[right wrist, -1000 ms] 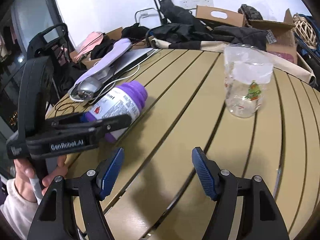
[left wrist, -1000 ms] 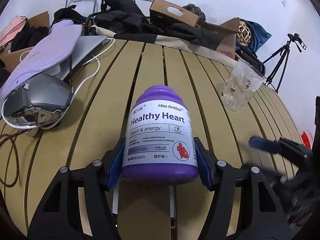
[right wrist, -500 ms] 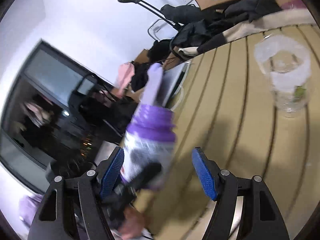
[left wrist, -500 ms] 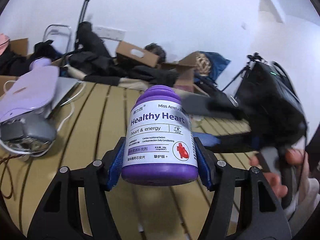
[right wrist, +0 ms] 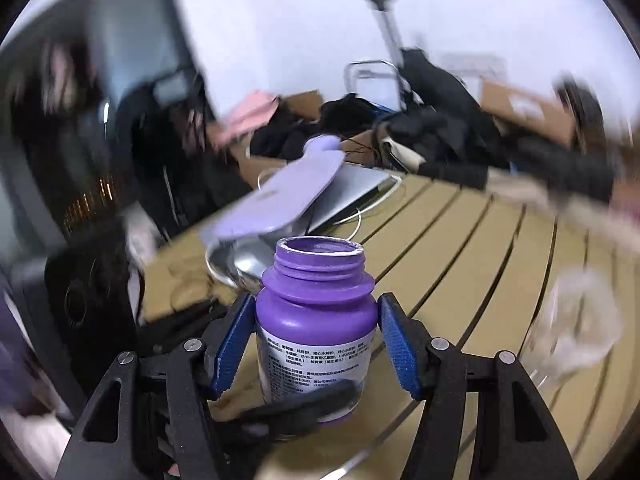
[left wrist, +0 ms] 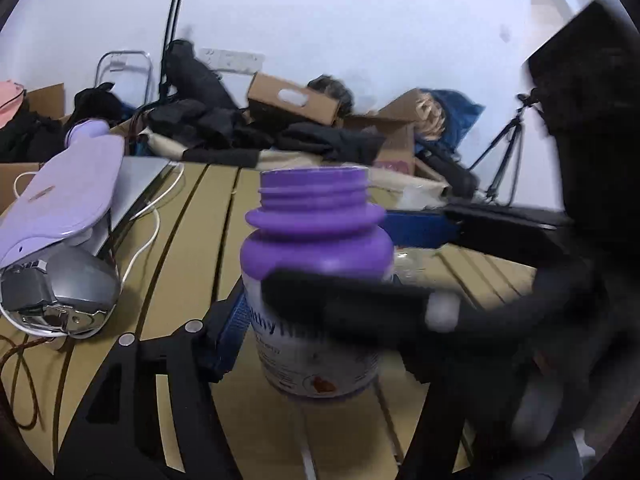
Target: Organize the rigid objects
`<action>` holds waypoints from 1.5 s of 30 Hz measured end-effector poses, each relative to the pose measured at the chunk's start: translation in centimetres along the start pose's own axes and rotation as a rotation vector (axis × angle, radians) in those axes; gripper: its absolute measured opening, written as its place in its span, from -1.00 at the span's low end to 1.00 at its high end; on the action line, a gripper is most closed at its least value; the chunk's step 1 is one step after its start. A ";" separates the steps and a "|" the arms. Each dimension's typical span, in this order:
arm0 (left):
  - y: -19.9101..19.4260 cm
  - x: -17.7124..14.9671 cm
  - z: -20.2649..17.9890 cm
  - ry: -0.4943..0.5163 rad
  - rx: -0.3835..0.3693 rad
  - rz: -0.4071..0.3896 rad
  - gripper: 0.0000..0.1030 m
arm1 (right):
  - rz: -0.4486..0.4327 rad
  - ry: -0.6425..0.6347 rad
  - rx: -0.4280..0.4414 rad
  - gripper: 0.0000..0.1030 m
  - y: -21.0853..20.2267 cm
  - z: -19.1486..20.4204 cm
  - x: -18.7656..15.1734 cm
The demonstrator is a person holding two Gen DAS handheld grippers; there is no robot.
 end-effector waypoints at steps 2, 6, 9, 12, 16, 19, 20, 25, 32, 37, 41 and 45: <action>0.8 0.6 0.4 -0.027 0.001 0.011 0.16 | 0.020 -0.072 -0.037 0.30 0.6 0.4 0.1; 1.3 2.9 -0.1 -0.044 0.048 -0.029 0.16 | 0.007 -0.115 -0.002 0.31 0.7 -1.4 1.8; 2.0 4.5 -0.2 -0.083 0.080 -0.041 0.16 | 0.011 -0.155 0.034 0.31 0.5 -3.0 3.6; 3.5 5.5 -0.3 -0.085 0.117 -0.045 0.16 | 0.033 -0.188 0.060 0.31 1.7 -4.5 4.8; 5.3 6.7 -0.9 -0.018 0.140 -0.032 0.16 | 0.047 -0.225 0.056 0.32 2.2 -6.3 5.5; 7.6 7.2 -0.1 -0.053 0.110 0.022 0.16 | 0.058 -0.207 0.038 0.32 3.5 -8.5 5.5; 8.3 7.0 0.1 -0.053 0.122 0.046 0.16 | 0.069 -0.182 0.043 0.32 4.0 -9.1 5.2; 7.3 4.7 0.6 0.023 0.165 0.089 0.16 | 0.109 -0.136 0.056 0.32 4.3 -8.5 3.4; 6.2 2.0 3.2 -0.038 0.208 0.146 0.23 | 0.144 -0.084 0.111 0.32 5.6 -5.9 0.8; 5.3 0.6 4.0 -0.038 0.250 0.173 0.23 | 0.157 -0.076 0.140 0.32 6.3 -4.0 0.1; 3.3 1.0 3.4 0.033 0.232 0.157 0.95 | 0.169 -0.048 0.186 0.32 5.3 -3.4 0.0; 4.8 2.6 2.8 0.074 0.213 0.231 0.97 | 0.154 0.086 0.221 0.33 3.5 -5.5 0.6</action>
Point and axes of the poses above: each gripper's, at about its wrist camera, not at the fingertips, and y roughly the way its jaws point, z to its left, x to its top, the point moved 2 cm from there along y, roughly the way its jaws point, and after that the axes turned 10 degrees about -y, right-handed, at the moved point
